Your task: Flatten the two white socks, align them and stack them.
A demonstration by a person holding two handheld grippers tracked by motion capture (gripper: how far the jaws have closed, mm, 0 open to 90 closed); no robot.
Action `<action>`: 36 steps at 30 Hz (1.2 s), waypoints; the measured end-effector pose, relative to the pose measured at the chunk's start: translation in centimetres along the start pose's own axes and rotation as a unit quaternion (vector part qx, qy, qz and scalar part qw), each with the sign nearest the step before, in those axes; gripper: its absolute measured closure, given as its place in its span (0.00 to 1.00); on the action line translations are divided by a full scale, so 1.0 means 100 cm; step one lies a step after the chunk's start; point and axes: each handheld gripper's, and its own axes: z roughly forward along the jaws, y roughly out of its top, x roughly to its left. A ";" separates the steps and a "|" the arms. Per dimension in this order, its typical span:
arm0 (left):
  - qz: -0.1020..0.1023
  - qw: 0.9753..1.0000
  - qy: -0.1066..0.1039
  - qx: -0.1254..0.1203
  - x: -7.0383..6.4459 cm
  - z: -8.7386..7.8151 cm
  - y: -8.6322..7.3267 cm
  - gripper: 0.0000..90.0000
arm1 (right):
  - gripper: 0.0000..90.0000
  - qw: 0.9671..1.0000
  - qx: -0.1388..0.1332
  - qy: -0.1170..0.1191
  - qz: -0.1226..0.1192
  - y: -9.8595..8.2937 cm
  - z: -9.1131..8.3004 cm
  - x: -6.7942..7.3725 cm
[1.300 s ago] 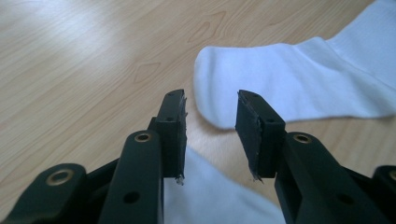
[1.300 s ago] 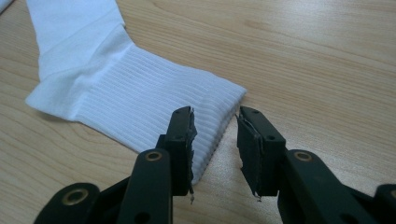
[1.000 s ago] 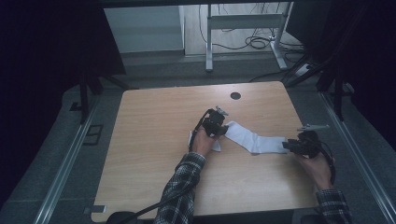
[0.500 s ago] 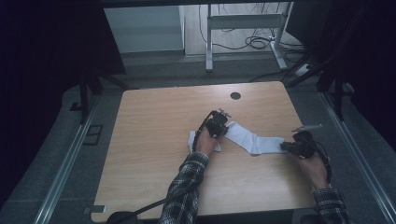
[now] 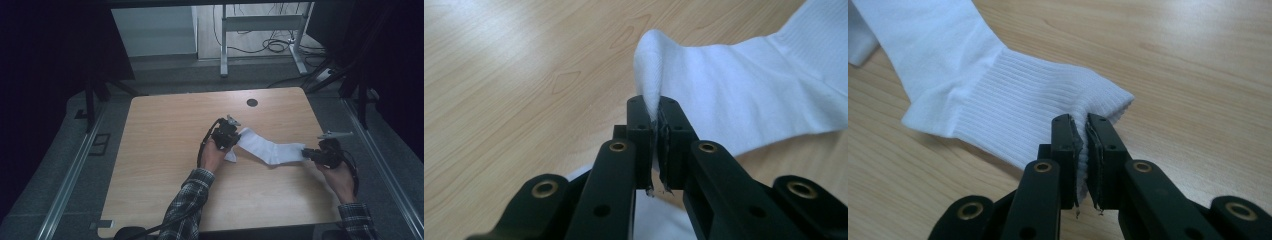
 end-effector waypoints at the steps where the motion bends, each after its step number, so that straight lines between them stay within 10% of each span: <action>1: 0.000 1.000 0.001 -0.001 0.000 -0.004 -0.001 0.95 | 0.91 1.000 -0.003 0.004 0.001 0.001 -0.001 0.002; 22: -0.037 0.998 0.036 -0.041 -0.004 -0.123 -0.103 0.94 | 0.91 0.991 -0.014 0.102 -0.083 0.023 0.002 0.082; 36: -0.086 0.995 0.049 0.015 -0.011 -0.109 -0.175 0.88 | 0.89 0.983 0.058 0.108 -0.133 0.009 0.044 0.118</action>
